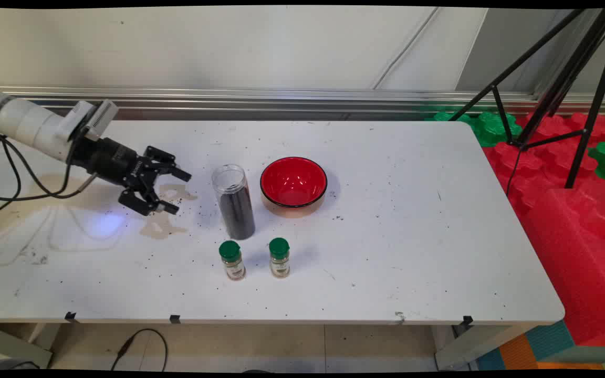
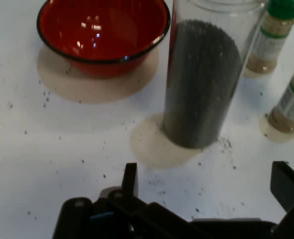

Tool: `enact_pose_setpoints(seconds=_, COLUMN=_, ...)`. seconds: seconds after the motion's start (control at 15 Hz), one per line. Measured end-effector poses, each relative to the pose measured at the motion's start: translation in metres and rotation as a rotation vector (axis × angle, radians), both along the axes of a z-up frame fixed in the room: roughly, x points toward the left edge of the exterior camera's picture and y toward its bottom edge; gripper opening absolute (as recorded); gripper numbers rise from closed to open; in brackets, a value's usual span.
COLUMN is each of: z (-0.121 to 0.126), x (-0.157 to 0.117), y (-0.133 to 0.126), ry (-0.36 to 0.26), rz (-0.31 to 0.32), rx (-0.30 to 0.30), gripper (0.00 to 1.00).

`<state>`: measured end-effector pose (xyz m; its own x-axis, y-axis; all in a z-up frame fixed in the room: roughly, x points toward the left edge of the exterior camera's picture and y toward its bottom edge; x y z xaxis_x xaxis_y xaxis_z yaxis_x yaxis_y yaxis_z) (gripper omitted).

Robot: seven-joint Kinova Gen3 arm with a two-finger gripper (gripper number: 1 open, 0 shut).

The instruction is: Pick up the black seasoning powder from the table

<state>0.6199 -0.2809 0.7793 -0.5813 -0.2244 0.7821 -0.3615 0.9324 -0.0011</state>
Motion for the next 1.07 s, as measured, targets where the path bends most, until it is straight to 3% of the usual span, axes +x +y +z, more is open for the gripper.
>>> enact_pose_setpoints(seconds=1.07, z=-0.038, x=-0.045, y=-0.016, ry=0.108, rz=-0.08, rx=-0.122, gripper=1.0)
